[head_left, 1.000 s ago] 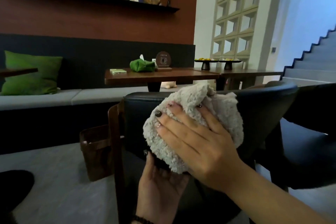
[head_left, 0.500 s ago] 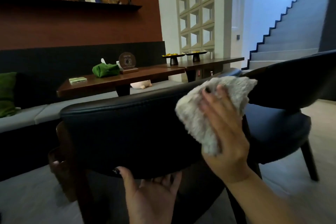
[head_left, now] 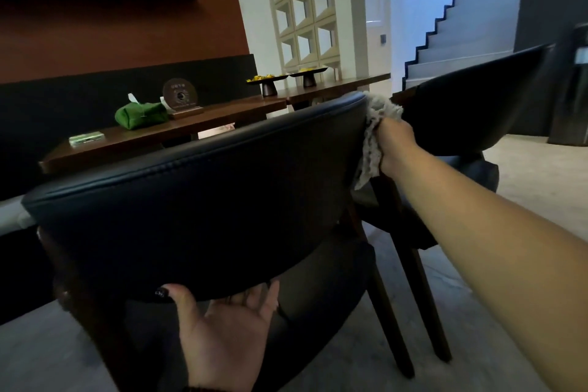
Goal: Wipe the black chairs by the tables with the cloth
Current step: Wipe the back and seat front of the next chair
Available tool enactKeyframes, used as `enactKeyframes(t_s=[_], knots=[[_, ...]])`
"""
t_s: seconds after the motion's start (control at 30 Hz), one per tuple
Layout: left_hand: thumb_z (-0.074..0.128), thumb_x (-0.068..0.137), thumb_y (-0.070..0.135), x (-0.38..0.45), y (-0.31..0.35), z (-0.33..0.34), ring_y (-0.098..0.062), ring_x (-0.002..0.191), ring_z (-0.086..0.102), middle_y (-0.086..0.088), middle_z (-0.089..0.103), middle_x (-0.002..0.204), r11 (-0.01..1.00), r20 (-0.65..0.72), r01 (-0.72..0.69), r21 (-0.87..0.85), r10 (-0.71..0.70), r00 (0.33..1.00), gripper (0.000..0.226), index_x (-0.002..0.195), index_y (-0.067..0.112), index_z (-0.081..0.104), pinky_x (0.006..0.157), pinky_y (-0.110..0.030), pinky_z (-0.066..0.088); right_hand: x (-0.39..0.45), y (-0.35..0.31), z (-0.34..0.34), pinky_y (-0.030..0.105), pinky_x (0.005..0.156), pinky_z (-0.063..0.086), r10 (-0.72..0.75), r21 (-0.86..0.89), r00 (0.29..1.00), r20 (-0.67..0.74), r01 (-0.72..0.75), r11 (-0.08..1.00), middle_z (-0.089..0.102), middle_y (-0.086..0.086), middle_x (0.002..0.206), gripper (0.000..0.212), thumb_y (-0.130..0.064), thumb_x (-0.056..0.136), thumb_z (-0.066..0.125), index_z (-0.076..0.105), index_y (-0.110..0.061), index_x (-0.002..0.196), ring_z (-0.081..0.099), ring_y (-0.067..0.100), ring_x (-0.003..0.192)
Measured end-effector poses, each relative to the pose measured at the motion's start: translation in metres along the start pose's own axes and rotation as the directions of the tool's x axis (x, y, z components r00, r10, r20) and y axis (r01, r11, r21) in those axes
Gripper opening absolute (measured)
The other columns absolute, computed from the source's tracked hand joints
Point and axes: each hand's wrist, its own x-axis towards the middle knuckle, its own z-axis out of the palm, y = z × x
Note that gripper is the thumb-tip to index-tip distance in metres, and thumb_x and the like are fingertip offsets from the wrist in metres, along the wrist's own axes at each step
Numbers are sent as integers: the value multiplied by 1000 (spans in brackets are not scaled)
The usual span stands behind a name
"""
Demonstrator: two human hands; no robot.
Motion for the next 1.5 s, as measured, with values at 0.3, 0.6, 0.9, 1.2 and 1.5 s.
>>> enactKeyframes(t_s=[0.3,0.6,0.9,1.2,1.5], knots=[[68,49,86,0,4,-3,-32,120,58,-10,62,129,995,8,46,86,-47,999,109,135,23,45,89,-54,46,-10,68,-18,42,94,50,37,-41,999,-19,-37,998,68,11,111,25,-26,94,54,66,-13,112,64,25,100],[71,41,85,-1,1,0,-29,125,53,-9,65,125,996,-22,56,76,-54,998,111,131,25,51,84,-54,47,17,37,-7,38,84,54,-114,113,982,151,97,989,72,8,111,31,-28,88,62,69,-16,116,68,24,104],[60,54,87,2,3,0,-31,122,54,-10,66,122,995,-16,35,98,-33,999,100,132,26,49,91,-55,44,-11,112,-14,37,88,51,202,348,976,78,-216,912,65,12,123,31,-30,99,49,67,-13,118,62,26,110],[47,59,89,3,12,-10,-16,130,45,0,57,136,965,-43,36,260,-26,999,103,139,25,48,113,-52,23,-120,126,16,34,90,50,241,484,964,-115,-157,861,60,4,126,31,-21,105,38,60,-16,126,61,18,108],[68,49,83,-7,15,-8,-35,124,54,-16,60,131,979,12,139,148,-142,990,112,131,7,57,111,-52,28,-198,146,36,45,98,52,31,341,963,-268,65,938,68,-6,121,32,-25,99,54,60,-27,130,66,13,108]])
